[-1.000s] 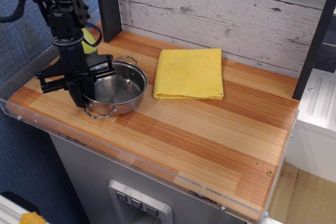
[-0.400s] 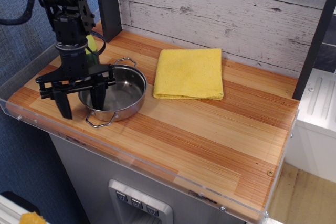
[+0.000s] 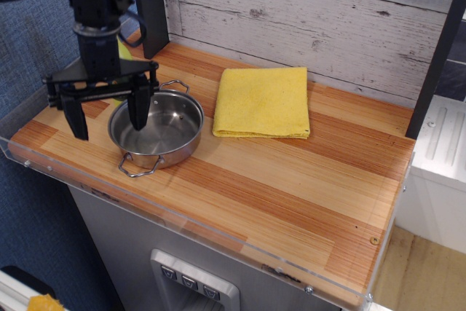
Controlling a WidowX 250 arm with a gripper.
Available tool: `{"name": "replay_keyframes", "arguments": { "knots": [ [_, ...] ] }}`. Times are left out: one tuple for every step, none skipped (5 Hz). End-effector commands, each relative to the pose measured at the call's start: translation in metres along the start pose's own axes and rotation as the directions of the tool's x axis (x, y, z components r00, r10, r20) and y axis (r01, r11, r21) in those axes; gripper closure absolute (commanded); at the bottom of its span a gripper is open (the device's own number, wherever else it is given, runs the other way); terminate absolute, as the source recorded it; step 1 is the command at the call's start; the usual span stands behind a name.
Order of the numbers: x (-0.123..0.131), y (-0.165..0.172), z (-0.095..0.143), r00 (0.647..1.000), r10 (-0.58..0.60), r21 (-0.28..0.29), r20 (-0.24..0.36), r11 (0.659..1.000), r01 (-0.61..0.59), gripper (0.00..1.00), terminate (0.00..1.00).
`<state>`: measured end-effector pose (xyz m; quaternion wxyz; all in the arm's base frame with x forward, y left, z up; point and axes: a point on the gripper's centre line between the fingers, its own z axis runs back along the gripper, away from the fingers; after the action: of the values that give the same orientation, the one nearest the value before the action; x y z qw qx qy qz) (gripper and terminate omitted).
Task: Move the pot and place it slightly in between the bottle and the towel.
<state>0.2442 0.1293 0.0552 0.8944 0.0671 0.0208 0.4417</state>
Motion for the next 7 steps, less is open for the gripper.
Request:
{"name": "replay_keyframes", "arguments": {
  "knots": [
    [-0.001, -0.014, 0.047, 0.987, -0.140, -0.014, 0.079, 0.990, 0.142, 0.00, 0.00],
    [0.000, -0.038, 0.054, 0.975, -0.207, -0.028, 0.079, 0.977, 0.210, 0.00, 0.00],
    [0.011, -0.061, 0.060, 0.953, -0.281, -0.060, 0.118, 0.955, 0.289, 0.00, 0.00],
    [0.013, -0.093, 0.077, 0.920, -0.343, -0.080, 0.191, 0.929, 0.362, 0.00, 0.00],
    [0.008, -0.117, 0.091, 0.897, -0.378, -0.122, 0.230, 0.903, 0.412, 0.00, 0.00],
    [-0.004, -0.140, 0.107, 0.868, -0.425, -0.111, 0.255, 0.879, 0.463, 0.00, 0.00],
    [-0.009, -0.155, 0.120, 0.877, -0.429, -0.114, 0.216, 0.881, 0.459, 0.00, 0.00]
  ]
}}
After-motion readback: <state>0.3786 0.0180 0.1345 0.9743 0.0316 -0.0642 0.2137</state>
